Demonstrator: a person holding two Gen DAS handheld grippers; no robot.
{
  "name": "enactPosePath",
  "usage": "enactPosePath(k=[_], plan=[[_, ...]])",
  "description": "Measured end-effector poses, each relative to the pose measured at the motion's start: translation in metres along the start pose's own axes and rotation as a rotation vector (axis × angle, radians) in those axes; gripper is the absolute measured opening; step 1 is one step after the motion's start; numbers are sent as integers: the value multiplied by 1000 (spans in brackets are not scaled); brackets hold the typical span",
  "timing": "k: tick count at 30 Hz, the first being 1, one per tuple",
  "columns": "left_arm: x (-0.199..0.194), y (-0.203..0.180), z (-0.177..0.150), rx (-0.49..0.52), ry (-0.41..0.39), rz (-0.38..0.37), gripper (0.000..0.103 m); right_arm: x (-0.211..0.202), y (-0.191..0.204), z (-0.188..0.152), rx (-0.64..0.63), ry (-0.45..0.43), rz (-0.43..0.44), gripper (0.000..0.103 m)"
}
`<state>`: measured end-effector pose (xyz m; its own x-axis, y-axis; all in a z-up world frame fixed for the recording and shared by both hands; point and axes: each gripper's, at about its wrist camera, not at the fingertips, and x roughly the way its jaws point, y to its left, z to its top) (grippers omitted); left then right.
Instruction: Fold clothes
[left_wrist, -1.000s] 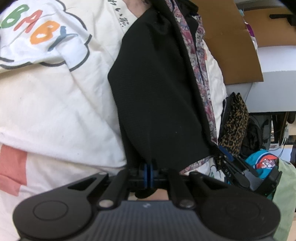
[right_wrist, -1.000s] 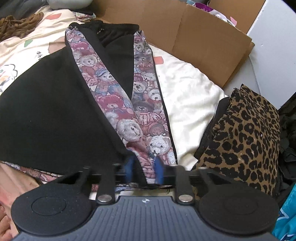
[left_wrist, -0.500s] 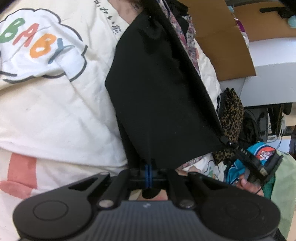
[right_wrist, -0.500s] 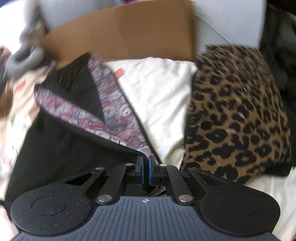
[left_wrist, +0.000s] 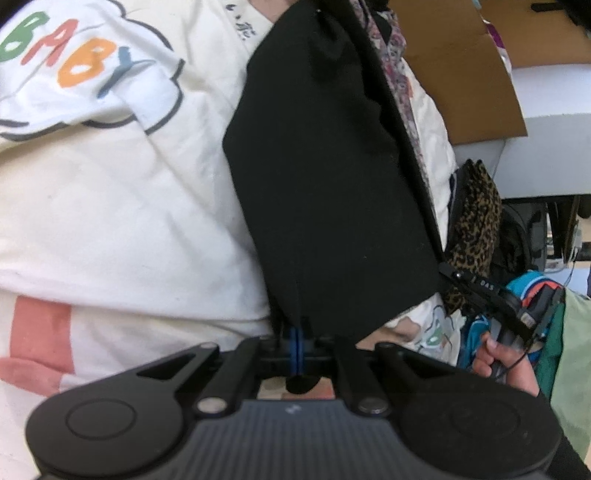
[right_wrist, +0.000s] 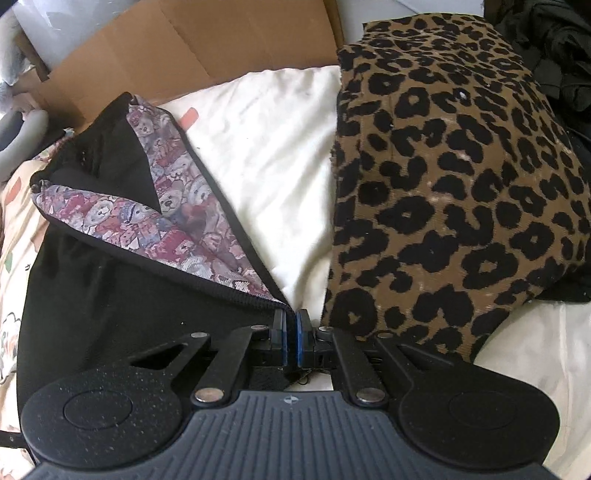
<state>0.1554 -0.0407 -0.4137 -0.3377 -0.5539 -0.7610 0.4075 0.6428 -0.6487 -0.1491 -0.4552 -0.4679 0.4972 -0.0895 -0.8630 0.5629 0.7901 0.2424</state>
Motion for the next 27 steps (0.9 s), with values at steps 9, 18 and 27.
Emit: enactPosePath(k=[9, 18, 27], plan=[[-5, -5, -3, 41, 23, 87, 16, 2, -12, 8, 45, 53, 26, 24], [-65, -17, 2, 12, -25, 119, 19, -61, -12, 26, 111, -14, 64, 33], [-137, -45, 15, 3, -99, 167, 31, -131, 20, 56, 115, -3, 153, 33]])
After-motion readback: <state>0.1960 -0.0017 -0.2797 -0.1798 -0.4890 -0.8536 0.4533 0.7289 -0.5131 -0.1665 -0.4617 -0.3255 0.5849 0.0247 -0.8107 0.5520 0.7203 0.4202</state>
